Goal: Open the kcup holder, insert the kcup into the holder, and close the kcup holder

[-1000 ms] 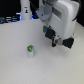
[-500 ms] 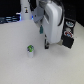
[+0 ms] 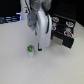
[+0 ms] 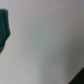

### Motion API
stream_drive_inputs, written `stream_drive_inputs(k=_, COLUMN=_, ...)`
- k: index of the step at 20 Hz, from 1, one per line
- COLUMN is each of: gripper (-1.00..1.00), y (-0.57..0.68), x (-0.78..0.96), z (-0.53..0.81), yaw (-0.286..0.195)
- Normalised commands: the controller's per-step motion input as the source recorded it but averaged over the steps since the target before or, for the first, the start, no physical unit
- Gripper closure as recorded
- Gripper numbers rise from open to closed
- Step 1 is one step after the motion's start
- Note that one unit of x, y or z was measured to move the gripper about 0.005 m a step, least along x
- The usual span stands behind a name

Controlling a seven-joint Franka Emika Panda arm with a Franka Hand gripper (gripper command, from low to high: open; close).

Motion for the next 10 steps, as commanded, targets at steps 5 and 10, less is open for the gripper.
stream_drive_inputs(k=5, gripper=-1.0, y=-0.4, x=-0.21, z=-0.37, yaw=-0.315)
stream_drive_inputs(k=10, gripper=-1.0, y=-0.38, x=-0.14, z=-0.38, yaw=-0.313)
